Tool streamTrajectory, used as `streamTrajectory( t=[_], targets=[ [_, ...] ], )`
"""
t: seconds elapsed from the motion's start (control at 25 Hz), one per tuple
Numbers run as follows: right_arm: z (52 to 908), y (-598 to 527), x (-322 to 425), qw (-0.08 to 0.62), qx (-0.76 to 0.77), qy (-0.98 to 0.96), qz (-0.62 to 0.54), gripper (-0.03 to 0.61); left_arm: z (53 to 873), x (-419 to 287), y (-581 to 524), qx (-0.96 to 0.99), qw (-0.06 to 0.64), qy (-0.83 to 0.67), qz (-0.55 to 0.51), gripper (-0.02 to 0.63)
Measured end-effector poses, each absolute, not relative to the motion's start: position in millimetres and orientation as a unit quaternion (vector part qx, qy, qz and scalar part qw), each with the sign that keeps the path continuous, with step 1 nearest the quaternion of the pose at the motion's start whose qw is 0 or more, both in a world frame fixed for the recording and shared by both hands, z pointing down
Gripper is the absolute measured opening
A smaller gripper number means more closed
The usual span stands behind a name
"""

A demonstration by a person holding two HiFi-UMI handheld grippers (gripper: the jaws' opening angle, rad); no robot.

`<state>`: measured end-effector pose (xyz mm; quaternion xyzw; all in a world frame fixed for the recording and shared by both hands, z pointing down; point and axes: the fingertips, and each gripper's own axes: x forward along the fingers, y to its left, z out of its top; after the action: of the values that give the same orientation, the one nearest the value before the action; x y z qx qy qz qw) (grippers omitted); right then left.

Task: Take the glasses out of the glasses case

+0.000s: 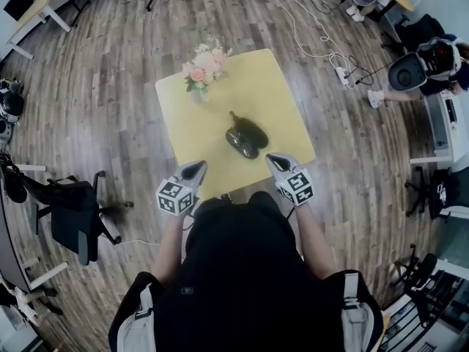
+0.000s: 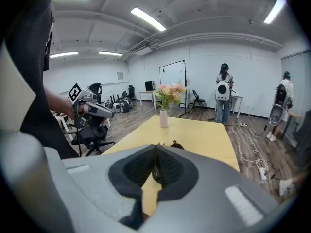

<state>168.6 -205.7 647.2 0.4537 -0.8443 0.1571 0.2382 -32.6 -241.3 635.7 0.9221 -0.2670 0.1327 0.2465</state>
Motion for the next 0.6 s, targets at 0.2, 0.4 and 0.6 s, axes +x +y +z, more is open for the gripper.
streamTrajectory(
  t=[0.2, 0.4, 0.6],
  targets=[
    [658.7, -209.2, 152.1, 0.261, 0.426, -0.851, 0.166, 0.005, 640.2, -49.3, -246.9, 0.914, 0.253, -0.288, 0.13, 0.012],
    [670.6, -221.1, 137.7, 0.28, 0.405, -0.854, 0.167, 0.005, 652.5, -66.0, -238.9, 0.905, 0.274, -0.3, 0.128, 0.012],
    [676.5, -243.5, 128.3, 0.287, 0.391, -0.858, 0.166, 0.006, 656.8, -69.2, -247.8, 0.901, 0.276, -0.308, 0.13, 0.012]
  ],
)
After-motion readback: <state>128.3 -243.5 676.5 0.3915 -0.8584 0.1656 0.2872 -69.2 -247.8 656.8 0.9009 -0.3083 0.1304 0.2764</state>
